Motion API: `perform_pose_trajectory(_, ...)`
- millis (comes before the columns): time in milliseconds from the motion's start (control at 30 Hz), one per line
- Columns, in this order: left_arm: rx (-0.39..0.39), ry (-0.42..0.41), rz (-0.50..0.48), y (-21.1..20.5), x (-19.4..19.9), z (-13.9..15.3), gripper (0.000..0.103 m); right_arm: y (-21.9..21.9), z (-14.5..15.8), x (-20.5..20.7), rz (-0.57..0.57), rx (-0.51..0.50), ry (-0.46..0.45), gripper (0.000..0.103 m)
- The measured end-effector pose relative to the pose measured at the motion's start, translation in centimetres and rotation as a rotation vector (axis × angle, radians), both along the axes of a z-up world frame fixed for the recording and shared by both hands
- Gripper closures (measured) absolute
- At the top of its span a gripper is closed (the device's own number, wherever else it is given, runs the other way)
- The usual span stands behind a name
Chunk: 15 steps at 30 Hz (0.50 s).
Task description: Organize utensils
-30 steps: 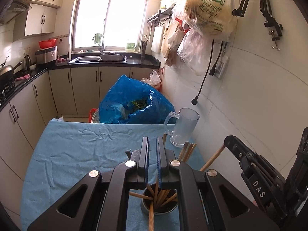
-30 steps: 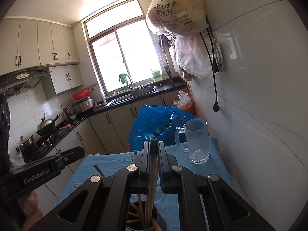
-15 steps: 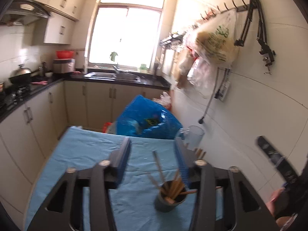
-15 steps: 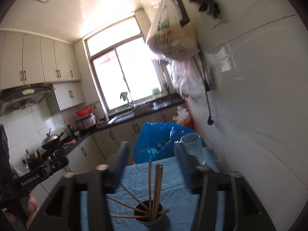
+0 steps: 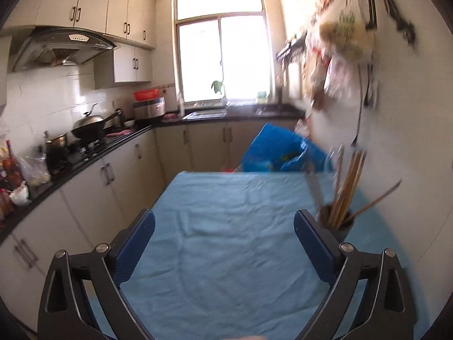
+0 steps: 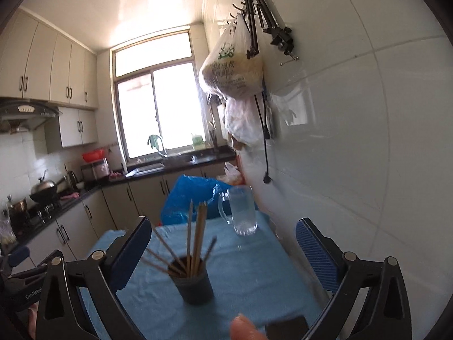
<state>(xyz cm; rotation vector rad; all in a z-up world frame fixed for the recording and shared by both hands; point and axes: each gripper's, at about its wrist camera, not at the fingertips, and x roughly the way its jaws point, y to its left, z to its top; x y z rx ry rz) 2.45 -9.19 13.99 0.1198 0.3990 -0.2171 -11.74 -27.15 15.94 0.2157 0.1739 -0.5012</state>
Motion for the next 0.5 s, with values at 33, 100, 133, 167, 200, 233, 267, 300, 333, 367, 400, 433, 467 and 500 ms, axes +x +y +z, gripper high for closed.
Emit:
perform_pose_trajectory(33, 0.019, 0.009, 0.001, 0.2, -0.2, -0.5, 0.005, 0.6, -0.6, -0.4, -0.005, 0.002, 0.007, 0.000)
perform_pose_trajectory(100, 0.030, 0.034, -0.004, 0.8, -0.5, -1.5, 0.005, 1.7, -1.6, -1.1, -0.018, -0.011, 0.014, 0.000)
perform_pose_trajectory(133, 0.028, 0.045, -0.002, 1.2, -0.8, -2.1, 0.005, 2.4, -2.1, -1.6, -0.027, -0.024, 0.013, 0.000)
perform_pose_trajectory(167, 0.026, 0.056, -0.001, 1.7, -1.1, -2.8, 0.005, 3.0, -2.4, -1.8, -0.028, -0.035, 0.012, 0.000)
perform_pose_trajectory(200, 0.029, 0.065, -0.001, 1.7, -1.3, -3.2, 0.005, 3.9, -2.9, -2.2, -0.034, -0.052, 0.013, 0.000)
perform_pose_trajectory(233, 0.031, 0.076, -0.004, 1.9, -1.5, -3.6, 0.005, 4.3, -3.2, -2.4, -0.040, -0.059, 0.013, 0.000)
perform_pose_trajectory(267, 0.034, 0.090, -0.010, 2.1, -1.8, -4.2, 0.005, 5.0, -3.6, -2.6, -0.046, -0.066, 0.012, 0.000)
perform_pose_trajectory(300, 0.036, 0.095, -0.012, 2.1, -2.0, -4.6, 0.005, 5.5, -4.1, -2.8, -0.042, -0.068, 0.016, 0.000)
perform_pose_trajectory(333, 0.039, 0.103, -0.016, 2.2, -2.3, -5.0, 0.005, 6.0, -4.5, -2.7, -0.037, -0.070, 0.025, 0.000)
perform_pose_trajectory(367, 0.039, 0.110, -0.024, 2.2, -2.5, -5.2, 0.005, 6.3, -4.8, -2.6, -0.035, -0.070, 0.036, 0.000)
perform_pose_trajectory(400, 0.038, 0.119, -0.034, 2.2, -2.7, -5.4, 0.005, 6.6, -5.1, -2.5, -0.028, -0.068, 0.047, 0.000)
perform_pose_trajectory(433, 0.039, 0.125, -0.038, 2.2, -2.9, -5.7, 0.005, 6.7, -5.3, -2.2, -0.014, -0.062, 0.061, 0.000)
perform_pose_trajectory(467, 0.040, 0.128, -0.043, 2.2, -3.0, -5.8, 0.005, 6.9, -5.4, -2.1, -0.008, -0.060, 0.069, 0.000)
perform_pose_trajectory(500, 0.042, 0.129, -0.047, 2.0, -3.1, -5.9, 0.005, 7.0, -5.5, -1.9, -0.010, -0.060, 0.074, 0.000)
